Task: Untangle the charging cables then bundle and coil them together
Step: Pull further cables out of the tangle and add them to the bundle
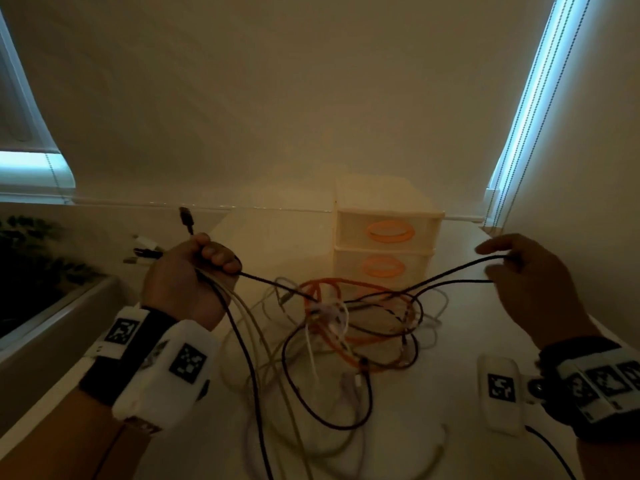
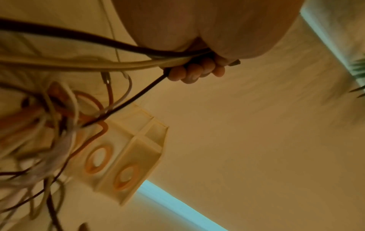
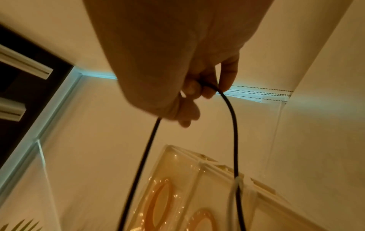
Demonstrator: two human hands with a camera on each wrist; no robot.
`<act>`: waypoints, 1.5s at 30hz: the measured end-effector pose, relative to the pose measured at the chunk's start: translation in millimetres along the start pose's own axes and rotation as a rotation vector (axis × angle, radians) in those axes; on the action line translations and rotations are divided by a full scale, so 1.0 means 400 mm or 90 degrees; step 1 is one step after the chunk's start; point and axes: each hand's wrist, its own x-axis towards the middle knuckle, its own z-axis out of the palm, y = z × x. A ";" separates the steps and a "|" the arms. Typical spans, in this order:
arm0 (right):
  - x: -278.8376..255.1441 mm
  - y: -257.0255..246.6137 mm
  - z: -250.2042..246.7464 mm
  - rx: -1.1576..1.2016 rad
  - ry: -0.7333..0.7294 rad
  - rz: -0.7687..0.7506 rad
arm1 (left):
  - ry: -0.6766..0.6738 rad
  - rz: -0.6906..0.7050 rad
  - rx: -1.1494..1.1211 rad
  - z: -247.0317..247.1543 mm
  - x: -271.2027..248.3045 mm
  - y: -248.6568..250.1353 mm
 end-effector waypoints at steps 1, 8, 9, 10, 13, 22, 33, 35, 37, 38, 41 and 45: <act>-0.008 -0.014 0.000 -0.025 -0.038 -0.039 | -0.007 -0.013 0.007 0.004 -0.007 -0.018; -0.072 -0.187 -0.086 -0.049 -0.311 -0.199 | -0.075 -0.045 0.045 0.029 -0.057 -0.085; -0.086 -0.213 -0.090 -0.076 -0.350 -0.210 | -0.074 -0.054 0.040 0.031 -0.060 -0.087; -0.102 -0.243 -0.088 -0.121 -0.393 -0.221 | -0.074 -0.065 0.037 0.034 -0.064 -0.090; -0.154 -0.299 -0.047 -0.183 -0.539 -0.241 | -0.091 -0.100 0.031 0.045 -0.082 -0.098; -0.164 -0.238 0.008 -0.355 -0.663 -0.219 | -0.168 -0.102 -0.108 0.086 -0.106 -0.046; -0.134 -0.269 0.228 -0.114 -0.587 -0.224 | -0.238 -0.142 -0.104 0.102 -0.135 -0.076; -0.128 -0.264 0.235 -0.131 -0.604 -0.210 | -0.244 -0.138 -0.118 0.096 -0.132 -0.065; -0.114 -0.248 0.230 -0.130 -0.569 -0.198 | -0.248 -0.139 -0.127 0.091 -0.127 -0.052; -0.103 -0.240 0.219 -0.139 -0.538 -0.191 | -0.249 -0.140 -0.129 0.089 -0.125 -0.046; -0.057 -0.187 0.169 -0.189 -0.442 -0.119 | -0.241 -0.126 -0.143 0.089 -0.119 -0.020; -0.018 -0.087 0.089 -0.246 -0.348 0.003 | -0.254 -0.085 -0.176 0.081 -0.109 0.031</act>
